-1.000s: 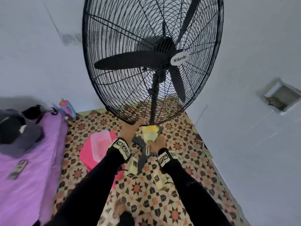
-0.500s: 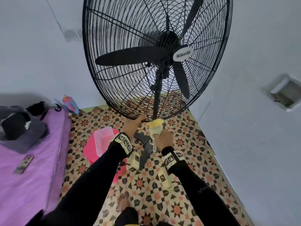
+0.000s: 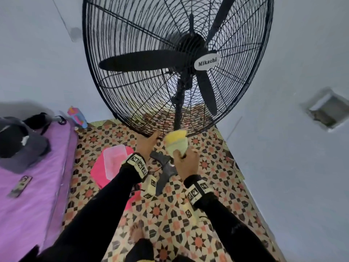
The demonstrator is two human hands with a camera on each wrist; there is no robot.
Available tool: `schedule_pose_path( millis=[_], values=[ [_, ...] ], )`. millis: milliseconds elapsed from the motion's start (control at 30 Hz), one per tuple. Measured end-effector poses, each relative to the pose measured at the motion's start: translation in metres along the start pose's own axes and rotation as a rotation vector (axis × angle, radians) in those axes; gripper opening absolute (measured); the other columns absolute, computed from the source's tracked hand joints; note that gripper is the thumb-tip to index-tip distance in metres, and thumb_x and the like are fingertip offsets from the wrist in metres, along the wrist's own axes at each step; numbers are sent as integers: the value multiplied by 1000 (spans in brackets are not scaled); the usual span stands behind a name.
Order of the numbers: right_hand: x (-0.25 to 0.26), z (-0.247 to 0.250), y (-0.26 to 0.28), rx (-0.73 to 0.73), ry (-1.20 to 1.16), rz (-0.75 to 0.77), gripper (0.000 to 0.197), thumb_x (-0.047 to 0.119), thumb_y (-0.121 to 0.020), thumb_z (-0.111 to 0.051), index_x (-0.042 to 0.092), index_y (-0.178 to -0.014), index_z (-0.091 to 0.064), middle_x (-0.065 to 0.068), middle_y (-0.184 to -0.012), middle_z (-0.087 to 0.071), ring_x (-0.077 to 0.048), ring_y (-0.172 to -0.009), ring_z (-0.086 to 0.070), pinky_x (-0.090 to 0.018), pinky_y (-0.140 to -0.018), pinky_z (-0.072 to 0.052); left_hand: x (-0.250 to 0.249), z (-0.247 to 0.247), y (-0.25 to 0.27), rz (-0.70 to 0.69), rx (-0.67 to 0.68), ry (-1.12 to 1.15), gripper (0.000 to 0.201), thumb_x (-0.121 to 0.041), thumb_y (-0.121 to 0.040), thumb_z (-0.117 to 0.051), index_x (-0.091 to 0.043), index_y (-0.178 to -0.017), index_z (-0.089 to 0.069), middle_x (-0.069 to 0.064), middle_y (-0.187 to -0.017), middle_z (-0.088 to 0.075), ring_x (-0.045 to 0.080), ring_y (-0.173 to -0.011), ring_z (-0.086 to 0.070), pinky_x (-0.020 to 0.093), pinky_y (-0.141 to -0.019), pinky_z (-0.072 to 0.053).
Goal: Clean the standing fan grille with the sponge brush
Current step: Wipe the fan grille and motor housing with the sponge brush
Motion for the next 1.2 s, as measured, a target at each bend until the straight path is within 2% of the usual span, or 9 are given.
schedule_pose_path(
  millis=[100, 267, 600, 700, 767, 833, 967, 1100, 1200],
  values=[
    [2, -2, -5, 114, 68, -24, 36, 40, -90, -61, 5, -84, -65, -14, -75, -66, -29, -67, -62, -35, -55, -49, 8, 2, -5, 7, -56, -63, 126, -82, -47, -87, -9, -142, -50, 13, -132, -68, 40, -118, -67, 54, -102, -55],
    [19, 18, -4, -82, -78, 61, 36, 35, -89, -63, 8, -64, -59, -6, -52, -58, -24, -46, -57, -37, -39, -42, 26, 8, -30, 53, -122, -164, 115, -86, -50, -82, -6, -130, -61, 19, -124, -71, 41, -113, -68, 58, -96, -58],
    [18, 0, -5, 58, -32, 66, 32, 34, -88, -61, 13, -64, -57, -3, -52, -54, -25, -49, -52, -36, -45, -36, 9, 11, -17, 62, -133, -264, 116, -81, -56, -77, 8, -128, -58, 37, -124, -62, 60, -115, -57, 69, -94, -49],
    [-12, -13, -2, 260, 147, 37, 17, 26, -93, -59, 12, -83, -57, -5, -65, -57, -25, -65, -54, -32, -57, -36, 7, 11, -8, -16, -153, -317, 119, -98, -52, -67, -8, -130, -63, 21, -125, -69, 45, -113, -68, 61, -94, -57],
    [-46, -15, -14, 277, 208, -219, 35, 30, -97, -57, -2, -111, -59, -19, -98, -69, -33, -90, -65, -38, -76, -53, 5, 13, -3, 13, -170, -367, 137, -105, -43, -61, -2, -133, -59, 29, -131, -63, 51, -115, -64, 63, -92, -57],
    [-69, -3, -35, 231, 101, -457, 45, 31, -99, -54, -7, -124, -56, -22, -120, -66, -36, -108, -64, -42, -93, -52, 23, 13, -19, 51, -130, -309, 143, -100, -45, -68, 11, -134, -52, 38, -132, -57, 55, -114, -63, 63, -93, -56],
    [-56, 28, -67, 9, -198, -537, 28, 19, -98, -54, -2, -117, -59, -19, -104, -60, -30, -99, -58, -41, -92, -47, 13, 12, -7, 35, -121, -207, 123, -90, -50, -79, 2, -130, -61, 25, -134, -63, 36, -111, -70, 52, -93, -60],
    [-35, -15, -28, 344, -64, -431, 30, 30, -86, -59, 5, -74, -71, -13, -76, -69, -29, -76, -66, -45, -84, -58, -20, 2, 29, 55, -72, -112, 126, -83, -45, -84, 1, -136, -58, 16, -125, -71, 29, -105, -73, 49, -93, -60],
    [-71, -34, -19, 341, -119, -403, 49, 46, -76, -55, 5, -99, -68, -16, -94, -73, -34, -87, -70, -53, -83, -58, -35, -1, 40, 71, -33, -46, 93, -58, -65, -90, -7, -134, -54, 11, -127, -69, 24, -105, -73, 40, -95, -60]
  ],
)
Point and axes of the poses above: each hand's wrist, its own y-axis away from the middle knuckle, its own z-axis out of the back of the hand, x = y × z, the point moved 5 cm from there along -y, towards the middle knuckle
